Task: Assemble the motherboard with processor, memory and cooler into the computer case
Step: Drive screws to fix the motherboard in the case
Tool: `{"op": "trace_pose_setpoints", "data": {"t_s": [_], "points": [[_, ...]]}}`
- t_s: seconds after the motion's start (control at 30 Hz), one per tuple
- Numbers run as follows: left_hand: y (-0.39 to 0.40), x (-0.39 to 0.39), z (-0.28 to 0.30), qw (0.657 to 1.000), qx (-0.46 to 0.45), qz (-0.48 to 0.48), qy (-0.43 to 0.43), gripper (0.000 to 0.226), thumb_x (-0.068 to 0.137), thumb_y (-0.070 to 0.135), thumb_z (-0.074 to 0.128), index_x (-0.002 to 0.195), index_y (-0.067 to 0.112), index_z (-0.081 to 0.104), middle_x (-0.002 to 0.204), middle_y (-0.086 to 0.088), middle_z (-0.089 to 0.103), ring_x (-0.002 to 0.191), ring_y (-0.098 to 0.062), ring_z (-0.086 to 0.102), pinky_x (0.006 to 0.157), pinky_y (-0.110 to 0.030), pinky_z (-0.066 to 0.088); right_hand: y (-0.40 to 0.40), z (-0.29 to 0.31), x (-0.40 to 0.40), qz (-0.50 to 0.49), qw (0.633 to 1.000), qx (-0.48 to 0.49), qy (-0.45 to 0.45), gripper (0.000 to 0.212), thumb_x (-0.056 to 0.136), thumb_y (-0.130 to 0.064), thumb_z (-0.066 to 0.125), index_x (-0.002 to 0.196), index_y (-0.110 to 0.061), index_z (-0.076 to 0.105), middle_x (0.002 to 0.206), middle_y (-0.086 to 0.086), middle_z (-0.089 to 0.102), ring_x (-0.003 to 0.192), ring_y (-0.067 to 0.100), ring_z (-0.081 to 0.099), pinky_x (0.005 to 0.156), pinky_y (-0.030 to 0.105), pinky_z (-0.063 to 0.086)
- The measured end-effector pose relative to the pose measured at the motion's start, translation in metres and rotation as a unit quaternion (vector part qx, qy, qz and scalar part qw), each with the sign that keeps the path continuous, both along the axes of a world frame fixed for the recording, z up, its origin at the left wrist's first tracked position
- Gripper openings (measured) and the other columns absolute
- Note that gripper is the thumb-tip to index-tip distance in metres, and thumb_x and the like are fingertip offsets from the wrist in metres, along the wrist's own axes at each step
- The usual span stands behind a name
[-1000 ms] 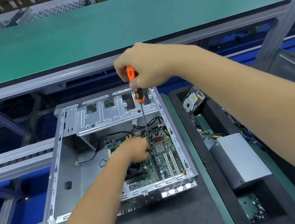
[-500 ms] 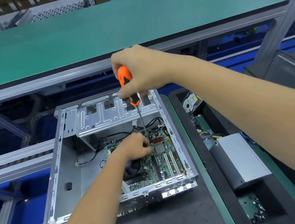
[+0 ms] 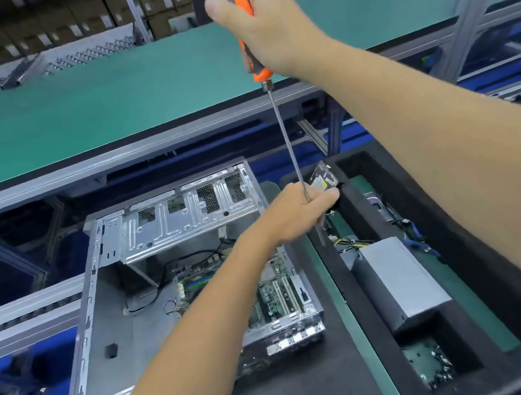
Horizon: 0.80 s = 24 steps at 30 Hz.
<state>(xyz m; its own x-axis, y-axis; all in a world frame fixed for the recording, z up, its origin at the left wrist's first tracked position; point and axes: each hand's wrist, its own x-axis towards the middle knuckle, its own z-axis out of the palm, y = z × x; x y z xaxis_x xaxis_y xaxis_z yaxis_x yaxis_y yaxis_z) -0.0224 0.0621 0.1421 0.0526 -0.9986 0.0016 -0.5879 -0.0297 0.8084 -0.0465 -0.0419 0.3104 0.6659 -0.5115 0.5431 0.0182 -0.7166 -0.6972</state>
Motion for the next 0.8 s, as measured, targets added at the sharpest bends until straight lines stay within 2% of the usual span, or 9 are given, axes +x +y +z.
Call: {"op": "trace_pose_setpoints", "data": {"t_s": [0.1, 0.2, 0.27, 0.37, 0.43, 0.53, 0.63, 0.7, 0.8], "points": [[-0.017, -0.028, -0.016, 0.997, 0.049, -0.067, -0.001, 0.068, 0.089, 0.058, 0.051, 0.056, 0.002, 0.033, 0.051, -0.003, 0.024, 0.047, -0.018, 0.023, 0.053, -0.028, 0.028, -0.019, -0.026, -0.018, -0.039, 0.999, 0.022, 0.027, 0.038, 0.1, -0.031, 0.049, 0.069, -0.02, 0.029, 0.057, -0.004, 0.032, 0.038, 0.01, 0.047, 0.046, 0.023, 0.039], [-0.032, -0.048, -0.037, 0.981, 0.116, -0.134, -0.081, 0.062, 0.074, 0.062, 0.067, 0.051, 0.01, 0.044, 0.049, 0.001, 0.037, 0.047, -0.014, 0.034, 0.053, -0.027, 0.031, -0.037, -0.061, -0.041, -0.06, 0.995, 0.04, 0.072, 0.037, 0.099, -0.031, 0.05, 0.07, -0.02, 0.029, 0.057, -0.005, 0.034, 0.037, 0.012, 0.044, 0.045, 0.023, 0.037], [-0.038, -0.063, -0.05, 0.952, 0.172, -0.197, -0.158, 0.052, 0.068, 0.059, 0.074, 0.054, 0.016, 0.049, 0.051, 0.004, 0.046, 0.048, -0.013, 0.04, 0.052, -0.027, 0.034, -0.045, -0.084, -0.059, -0.063, 0.992, 0.05, 0.101, 0.034, 0.098, -0.033, 0.051, 0.073, -0.019, 0.032, 0.056, -0.004, 0.039, 0.037, 0.014, 0.047, 0.042, 0.023, 0.038], [-0.043, -0.088, -0.071, 0.908, 0.226, -0.253, -0.245, 0.043, 0.077, 0.051, 0.07, 0.064, 0.013, 0.058, 0.059, 0.001, 0.056, 0.053, -0.015, 0.048, 0.054, -0.027, 0.039, -0.055, -0.115, -0.085, -0.073, 0.988, 0.065, 0.119, 0.034, 0.097, -0.036, 0.053, 0.074, -0.02, 0.033, 0.057, -0.003, 0.041, 0.041, 0.018, 0.046, 0.041, 0.023, 0.038], [-0.038, -0.106, -0.084, 0.896, 0.252, -0.271, -0.245, 0.035, 0.085, 0.041, 0.066, 0.072, 0.008, 0.064, 0.062, -0.002, 0.06, 0.053, -0.015, 0.05, 0.053, -0.025, 0.039, -0.062, -0.131, -0.1, -0.084, 0.987, 0.09, 0.108, 0.036, 0.096, -0.035, 0.055, 0.073, -0.02, 0.031, 0.059, -0.003, 0.039, 0.046, 0.021, 0.044, 0.04, 0.022, 0.035], [-0.025, -0.133, -0.099, 0.887, 0.315, -0.291, -0.171, 0.022, 0.088, 0.025, 0.062, 0.075, 0.007, 0.065, 0.068, -0.006, 0.068, 0.053, -0.014, 0.06, 0.054, -0.021, 0.047, -0.073, -0.149, -0.118, -0.101, 0.983, 0.11, 0.104, 0.039, 0.095, -0.035, 0.055, 0.072, -0.018, 0.028, 0.062, -0.002, 0.033, 0.049, 0.022, 0.043, 0.043, 0.022, 0.034], [-0.016, -0.149, -0.107, 0.886, 0.293, -0.319, -0.165, 0.019, 0.091, 0.022, 0.058, 0.086, 0.007, 0.068, 0.078, -0.005, 0.072, 0.067, -0.018, 0.065, 0.065, -0.024, 0.051, -0.08, -0.164, -0.127, -0.095, 0.981, 0.127, 0.109, 0.04, 0.095, -0.035, 0.056, 0.072, -0.018, 0.028, 0.06, -0.003, 0.032, 0.047, 0.022, 0.046, 0.045, 0.023, 0.035], [-0.01, -0.159, -0.116, 0.862, 0.278, -0.36, -0.224, 0.02, 0.091, 0.023, 0.056, 0.096, 0.008, 0.068, 0.09, -0.005, 0.07, 0.078, -0.021, 0.061, 0.07, -0.026, 0.048, -0.082, -0.17, -0.128, -0.095, 0.98, 0.132, 0.111, 0.041, 0.094, -0.034, 0.057, 0.071, -0.018, 0.028, 0.058, -0.004, 0.032, 0.046, 0.021, 0.045, 0.045, 0.023, 0.035], [0.005, -0.183, -0.14, 0.825, 0.259, -0.383, -0.324, 0.016, 0.088, 0.01, 0.049, 0.097, 0.004, 0.061, 0.093, -0.011, 0.064, 0.086, -0.031, 0.059, 0.072, -0.038, 0.051, -0.083, -0.175, -0.127, -0.073, 0.98, 0.151, 0.106, 0.041, 0.093, -0.032, 0.058, 0.07, -0.018, 0.028, 0.058, -0.004, 0.032, 0.045, 0.019, 0.043, 0.044, 0.021, 0.035]]}}
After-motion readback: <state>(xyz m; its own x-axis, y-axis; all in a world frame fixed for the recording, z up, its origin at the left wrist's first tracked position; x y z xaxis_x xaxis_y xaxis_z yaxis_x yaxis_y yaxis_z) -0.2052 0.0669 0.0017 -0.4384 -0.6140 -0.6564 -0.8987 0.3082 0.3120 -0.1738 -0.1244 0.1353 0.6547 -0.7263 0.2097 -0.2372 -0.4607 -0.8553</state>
